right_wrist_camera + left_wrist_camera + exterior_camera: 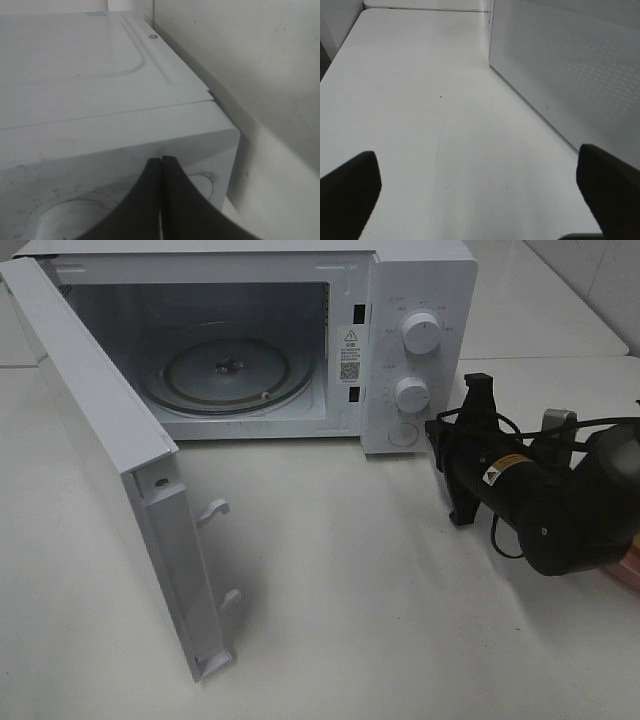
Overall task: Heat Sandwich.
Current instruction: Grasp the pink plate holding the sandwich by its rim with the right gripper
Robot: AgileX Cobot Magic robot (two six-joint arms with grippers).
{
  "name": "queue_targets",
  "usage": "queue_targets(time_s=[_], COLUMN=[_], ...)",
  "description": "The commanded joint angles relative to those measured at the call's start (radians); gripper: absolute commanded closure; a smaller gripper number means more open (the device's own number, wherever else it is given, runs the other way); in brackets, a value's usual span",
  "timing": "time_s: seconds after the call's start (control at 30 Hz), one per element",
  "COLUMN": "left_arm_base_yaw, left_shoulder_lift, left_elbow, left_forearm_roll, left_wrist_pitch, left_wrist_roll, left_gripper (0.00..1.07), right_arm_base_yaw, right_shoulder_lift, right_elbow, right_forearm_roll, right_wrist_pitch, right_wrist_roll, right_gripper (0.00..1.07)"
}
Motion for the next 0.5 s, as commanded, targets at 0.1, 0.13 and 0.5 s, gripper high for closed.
queue_targets(time_s=[0.1, 0.13, 0.5], left_arm_base_yaw=[0.000, 0.000, 0.000], left_shoulder_lift=[-0.023, -0.023, -0.023], left_elbow=[0.003, 0.003, 0.003], left_forearm_roll=[-0.005, -0.005, -0.005], left_wrist_pitch=[-0.015, -0.015, -0.015], left_wrist_roll=[0.000, 0.000, 0.000], left_gripper=[0.04, 0.04, 0.04], right_arm_base_yaw=[-0.005, -0.005, -0.005], right_shoulder_lift=[-0.060, -0.070, -0.190], right_elbow=[0.049, 0.057, 0.152], right_forearm_roll=[-0.004, -0.004, -0.019], right_wrist_pitch=[-0.152, -0.152, -0.147], right_wrist_roll=[-0.065, -0.075, -0.164], right_gripper=[1.07, 1.07, 1.07])
